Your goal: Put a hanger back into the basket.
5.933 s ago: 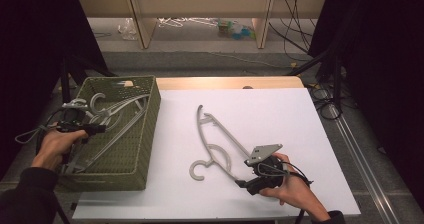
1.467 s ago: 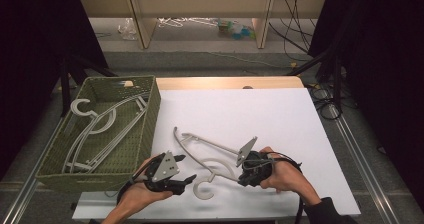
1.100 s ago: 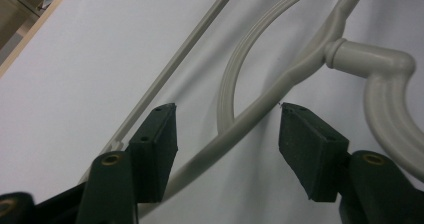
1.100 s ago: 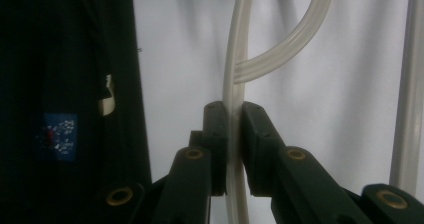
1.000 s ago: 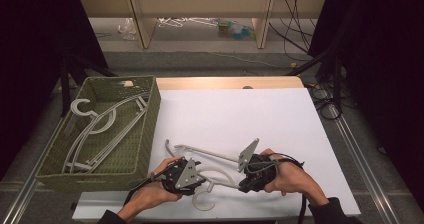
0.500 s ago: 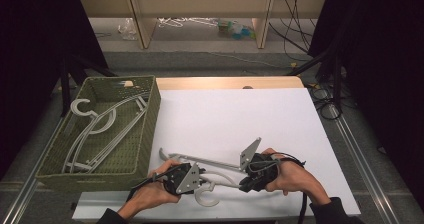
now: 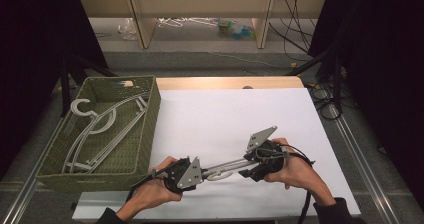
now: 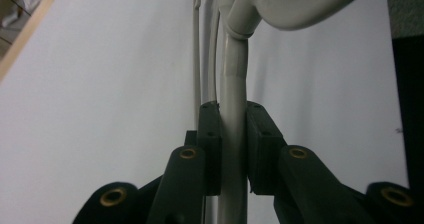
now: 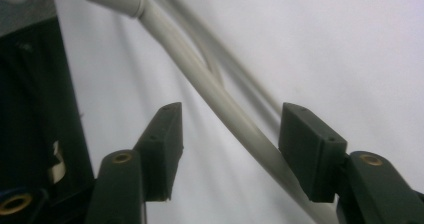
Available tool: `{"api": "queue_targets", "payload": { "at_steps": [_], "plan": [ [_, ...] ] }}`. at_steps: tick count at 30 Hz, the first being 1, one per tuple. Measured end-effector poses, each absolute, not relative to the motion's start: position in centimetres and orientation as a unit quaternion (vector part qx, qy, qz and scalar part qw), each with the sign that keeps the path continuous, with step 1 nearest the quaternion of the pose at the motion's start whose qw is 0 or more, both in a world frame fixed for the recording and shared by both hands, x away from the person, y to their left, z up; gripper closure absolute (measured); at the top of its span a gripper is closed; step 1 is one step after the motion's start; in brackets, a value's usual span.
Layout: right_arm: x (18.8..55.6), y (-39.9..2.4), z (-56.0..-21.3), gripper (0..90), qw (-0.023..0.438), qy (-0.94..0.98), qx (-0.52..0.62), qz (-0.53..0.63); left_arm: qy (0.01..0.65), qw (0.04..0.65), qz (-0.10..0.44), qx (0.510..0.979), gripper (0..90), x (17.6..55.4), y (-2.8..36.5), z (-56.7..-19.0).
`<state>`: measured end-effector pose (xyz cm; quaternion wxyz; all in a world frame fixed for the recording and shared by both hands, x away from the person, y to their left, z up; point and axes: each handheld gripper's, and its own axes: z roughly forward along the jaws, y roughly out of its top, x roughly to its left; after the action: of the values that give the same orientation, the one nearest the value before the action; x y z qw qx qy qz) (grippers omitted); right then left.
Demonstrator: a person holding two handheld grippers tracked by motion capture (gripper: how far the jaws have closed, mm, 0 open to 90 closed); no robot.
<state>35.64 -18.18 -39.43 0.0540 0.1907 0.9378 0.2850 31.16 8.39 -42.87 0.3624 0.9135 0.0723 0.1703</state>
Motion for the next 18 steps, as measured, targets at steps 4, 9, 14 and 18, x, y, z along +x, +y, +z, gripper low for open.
{"api": "queue_targets", "payload": {
  "at_steps": [4, 9, 14, 18],
  "plan": [
    [35.6, -18.4, -38.4, 39.0, 0.086, 0.918, 0.223, 0.318, 0.132, 0.393, 0.124, 0.902, 79.2, 31.9, 8.9, -42.7],
    [35.5, -18.8, -37.5, 37.6, 0.107, 0.902, 0.242, 0.341, 0.215, 0.412, 0.100, 0.880, 79.3, 32.8, 10.3, -42.5],
    [34.7, -18.7, -37.8, 37.1, 0.106, 0.905, 0.233, 0.338, 0.261, 0.434, 0.078, 0.858, 79.3, 33.3, 11.7, -42.0],
    [33.7, -18.5, -38.3, 36.1, 0.100, 0.905, 0.223, 0.347, 0.289, 0.459, 0.058, 0.838, 79.3, 33.8, 12.9, -41.3]
  ]
}}
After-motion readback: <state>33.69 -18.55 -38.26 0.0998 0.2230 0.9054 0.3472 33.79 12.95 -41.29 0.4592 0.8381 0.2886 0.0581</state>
